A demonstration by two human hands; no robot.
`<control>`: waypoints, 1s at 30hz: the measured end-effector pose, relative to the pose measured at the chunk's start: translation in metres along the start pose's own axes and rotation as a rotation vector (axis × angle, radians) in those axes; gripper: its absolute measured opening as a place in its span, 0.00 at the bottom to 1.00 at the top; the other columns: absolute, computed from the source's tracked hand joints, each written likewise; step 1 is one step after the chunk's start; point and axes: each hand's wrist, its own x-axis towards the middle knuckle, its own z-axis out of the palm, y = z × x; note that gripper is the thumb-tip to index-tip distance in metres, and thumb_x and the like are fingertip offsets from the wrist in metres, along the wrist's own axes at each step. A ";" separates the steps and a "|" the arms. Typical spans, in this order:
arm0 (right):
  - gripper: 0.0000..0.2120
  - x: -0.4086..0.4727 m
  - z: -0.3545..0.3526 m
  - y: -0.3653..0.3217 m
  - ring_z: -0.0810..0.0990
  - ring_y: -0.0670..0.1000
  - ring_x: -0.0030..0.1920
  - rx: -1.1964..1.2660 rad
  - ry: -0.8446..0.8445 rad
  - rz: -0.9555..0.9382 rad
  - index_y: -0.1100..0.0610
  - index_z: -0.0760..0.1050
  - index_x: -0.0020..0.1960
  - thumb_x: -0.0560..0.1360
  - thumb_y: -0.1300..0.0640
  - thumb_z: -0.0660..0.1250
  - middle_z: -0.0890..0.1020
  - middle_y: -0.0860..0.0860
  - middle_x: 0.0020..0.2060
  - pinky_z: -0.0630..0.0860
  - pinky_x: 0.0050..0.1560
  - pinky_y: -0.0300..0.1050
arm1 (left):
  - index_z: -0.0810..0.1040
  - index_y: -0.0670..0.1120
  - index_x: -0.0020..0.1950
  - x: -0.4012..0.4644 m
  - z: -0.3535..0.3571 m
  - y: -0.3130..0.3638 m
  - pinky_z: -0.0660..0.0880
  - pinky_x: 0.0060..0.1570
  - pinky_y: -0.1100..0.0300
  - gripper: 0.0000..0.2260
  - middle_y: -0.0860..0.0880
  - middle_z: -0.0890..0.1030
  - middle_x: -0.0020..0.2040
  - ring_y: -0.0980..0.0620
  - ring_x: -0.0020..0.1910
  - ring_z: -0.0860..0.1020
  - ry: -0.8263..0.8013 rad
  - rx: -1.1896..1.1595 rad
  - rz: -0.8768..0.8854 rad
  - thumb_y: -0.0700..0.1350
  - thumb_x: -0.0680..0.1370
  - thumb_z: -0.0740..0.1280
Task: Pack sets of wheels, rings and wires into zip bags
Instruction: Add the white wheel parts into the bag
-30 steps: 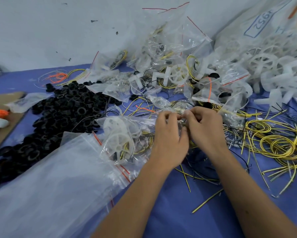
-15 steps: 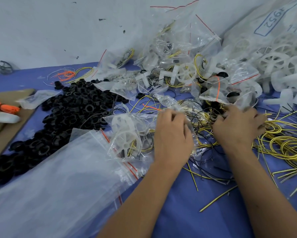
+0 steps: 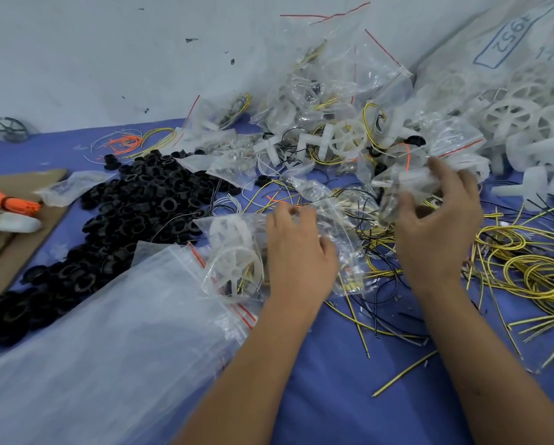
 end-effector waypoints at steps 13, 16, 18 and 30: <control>0.30 -0.009 0.012 0.007 0.79 0.53 0.62 -0.131 -0.434 0.123 0.56 0.76 0.70 0.70 0.51 0.79 0.82 0.52 0.62 0.72 0.63 0.45 | 0.71 0.44 0.55 -0.009 0.019 0.017 0.71 0.55 0.47 0.23 0.45 0.78 0.53 0.41 0.53 0.74 -0.039 0.029 -0.026 0.61 0.73 0.69; 0.27 -0.010 0.014 0.007 0.80 0.48 0.53 -0.142 -0.488 0.105 0.52 0.80 0.64 0.68 0.51 0.81 0.84 0.49 0.56 0.70 0.55 0.38 | 0.72 0.44 0.55 -0.009 0.017 0.020 0.70 0.51 0.46 0.24 0.43 0.81 0.51 0.39 0.51 0.77 -0.053 0.175 -0.031 0.64 0.75 0.66; 0.19 -0.010 0.013 0.007 0.78 0.41 0.40 -0.134 -0.460 0.104 0.51 0.82 0.57 0.68 0.53 0.81 0.83 0.46 0.46 0.70 0.45 0.35 | 0.73 0.45 0.55 -0.009 0.017 0.020 0.71 0.49 0.48 0.22 0.43 0.81 0.51 0.39 0.51 0.78 -0.077 0.215 0.000 0.62 0.75 0.66; 0.03 -0.005 0.011 0.009 0.80 0.41 0.32 0.169 -0.200 0.294 0.51 0.74 0.50 0.81 0.55 0.69 0.79 0.45 0.36 0.74 0.31 0.38 | 0.78 0.44 0.51 -0.010 0.012 0.022 0.72 0.43 0.51 0.23 0.43 0.83 0.47 0.39 0.49 0.80 -0.102 0.169 0.011 0.64 0.74 0.66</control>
